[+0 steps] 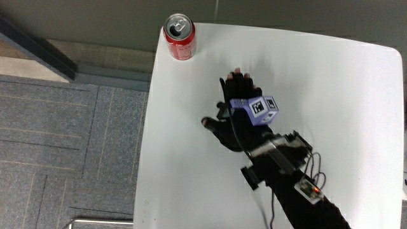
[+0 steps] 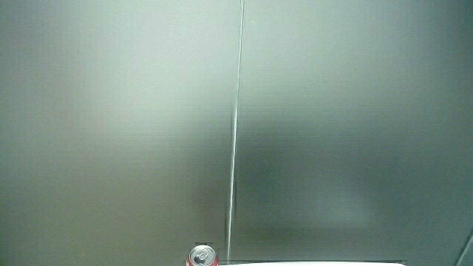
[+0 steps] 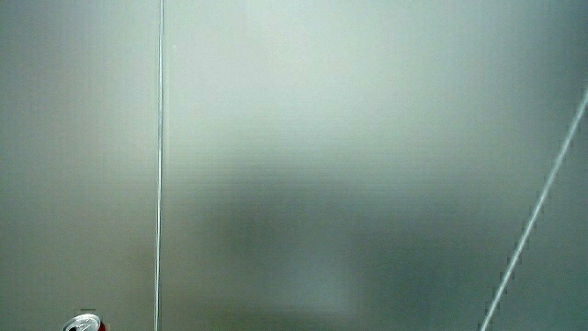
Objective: Pick coca cola
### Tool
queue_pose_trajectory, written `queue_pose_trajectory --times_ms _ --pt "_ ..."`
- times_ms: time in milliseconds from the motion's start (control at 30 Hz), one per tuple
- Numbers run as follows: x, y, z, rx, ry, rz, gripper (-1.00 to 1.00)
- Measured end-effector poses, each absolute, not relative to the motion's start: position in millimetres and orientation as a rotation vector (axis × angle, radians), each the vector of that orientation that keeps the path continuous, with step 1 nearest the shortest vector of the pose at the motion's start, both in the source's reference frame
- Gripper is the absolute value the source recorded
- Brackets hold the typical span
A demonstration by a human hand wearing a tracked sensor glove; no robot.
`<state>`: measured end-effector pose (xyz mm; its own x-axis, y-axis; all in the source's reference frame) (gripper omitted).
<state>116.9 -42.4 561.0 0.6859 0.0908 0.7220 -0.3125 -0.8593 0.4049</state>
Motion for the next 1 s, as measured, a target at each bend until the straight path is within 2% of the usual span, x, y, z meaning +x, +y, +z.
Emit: queue_pose_trajectory --times_ms 33,100,167,267,367,433,633,867,1000 --pt "119.2 -47.0 570.0 2.468 -0.251 1.138 0.0" --pt "120.4 -50.3 566.3 2.395 -0.149 1.202 0.0" --pt "124.4 -57.5 572.1 2.455 -0.221 1.291 0.0" --pt "128.7 -65.4 567.7 2.474 -0.128 1.314 0.0" --pt "127.0 -73.0 565.6 2.317 -0.049 1.516 0.0" --pt "125.7 -78.9 571.4 2.305 -0.15 1.683 0.0" --pt "123.5 -80.4 569.1 2.202 -0.131 1.811 0.0" --pt "123.6 -82.7 565.3 2.231 -0.162 1.83 0.0" --pt "126.2 -80.6 559.4 2.278 -0.113 1.818 0.21"
